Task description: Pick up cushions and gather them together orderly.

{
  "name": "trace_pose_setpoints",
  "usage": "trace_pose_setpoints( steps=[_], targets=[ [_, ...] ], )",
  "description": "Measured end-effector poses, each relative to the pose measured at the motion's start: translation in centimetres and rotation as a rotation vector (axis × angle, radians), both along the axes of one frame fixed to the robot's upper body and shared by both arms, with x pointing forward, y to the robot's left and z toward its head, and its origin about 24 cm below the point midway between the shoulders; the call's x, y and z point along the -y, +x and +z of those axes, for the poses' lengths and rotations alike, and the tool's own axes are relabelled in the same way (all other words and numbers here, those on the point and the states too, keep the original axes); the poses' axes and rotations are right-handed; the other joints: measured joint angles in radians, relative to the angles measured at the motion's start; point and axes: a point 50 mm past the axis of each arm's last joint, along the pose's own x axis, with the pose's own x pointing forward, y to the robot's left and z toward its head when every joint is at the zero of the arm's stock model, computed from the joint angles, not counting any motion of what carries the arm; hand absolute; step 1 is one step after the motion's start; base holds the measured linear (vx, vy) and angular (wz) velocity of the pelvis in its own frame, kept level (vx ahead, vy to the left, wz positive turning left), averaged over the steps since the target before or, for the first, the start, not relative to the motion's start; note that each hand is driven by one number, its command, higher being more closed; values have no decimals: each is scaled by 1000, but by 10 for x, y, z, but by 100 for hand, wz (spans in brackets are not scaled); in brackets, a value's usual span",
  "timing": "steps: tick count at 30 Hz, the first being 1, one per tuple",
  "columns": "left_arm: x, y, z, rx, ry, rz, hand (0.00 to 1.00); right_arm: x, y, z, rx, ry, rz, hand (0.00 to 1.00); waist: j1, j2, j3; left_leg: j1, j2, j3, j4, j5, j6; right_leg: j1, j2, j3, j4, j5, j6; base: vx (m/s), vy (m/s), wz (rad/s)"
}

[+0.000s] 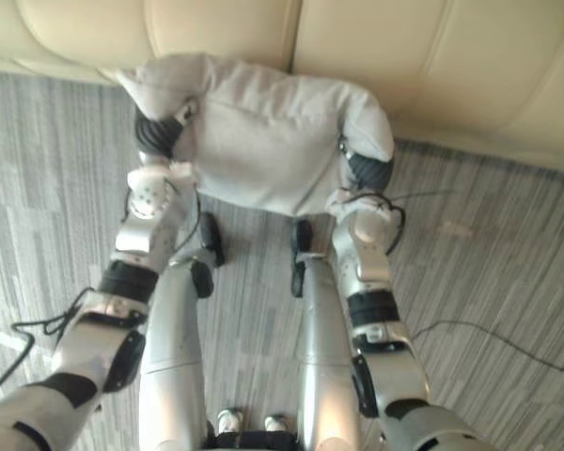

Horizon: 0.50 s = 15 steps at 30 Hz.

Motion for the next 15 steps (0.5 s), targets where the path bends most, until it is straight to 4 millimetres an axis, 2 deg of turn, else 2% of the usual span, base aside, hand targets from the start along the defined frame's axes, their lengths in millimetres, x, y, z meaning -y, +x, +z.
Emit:
trace_pose_setpoints(
  steps=[1, 2, 6, 8, 9, 12, 15],
  targets=[
    [3, -6, -19, -39, 12, -14, 100, 3, -8, -18, -35, 1, -11, 100, 3, -1, -55, 42, -5, 6, -39, 2, -1, 38, 0, 0, -33, 0, 0, 198, -28, 1],
    [6, -14, -40, -85, 10, -25, 100, 6, -17, -38, -84, 6, -21, 100, 2, -2, -142, 51, -10, 18, -69, 5, -3, 43, -1, 2, -56, 0, 0, 193, -14, -1],
    [16, -30, -62, -123, -1, -66, 100, 14, -41, -59, -121, 10, -45, 100, 2, -1, -148, 236, -22, 26, -147, 7, -4, 214, -11, -2, -108, 0, 0, 140, -10, -1],
    [19, -48, -78, -138, -32, -86, 100, 19, -64, -73, -137, 0, -47, 100, 1, -3, -184, 339, -33, 28, -214, 10, -10, 318, -15, -15, -174, 0, 1, 115, -1, 1],
    [20, -53, -82, -146, -38, -88, 100, 20, -69, -76, -142, -5, -44, 100, 1, -3, -193, 362, -34, 30, -226, 11, -11, 342, -16, -16, -187, 0, 1, 131, 3, -1],
    [17, -80, -114, -229, -72, -95, 100, 21, -100, -93, -184, -46, -34, 100, 6, -6, -257, 503, -44, 52, -300, 11, -11, 474, -21, -15, -256, -4, 7, 104, 11, -6],
    [15, -99, -133, -282, -84, -103, 100, 20, -120, -105, -225, -54, -15, 100, 7, -6, -304, 588, -50, 68, -346, 12, -10, 555, -25, -12, -304, -4, 13, 103, 29, -8]
  ],
)
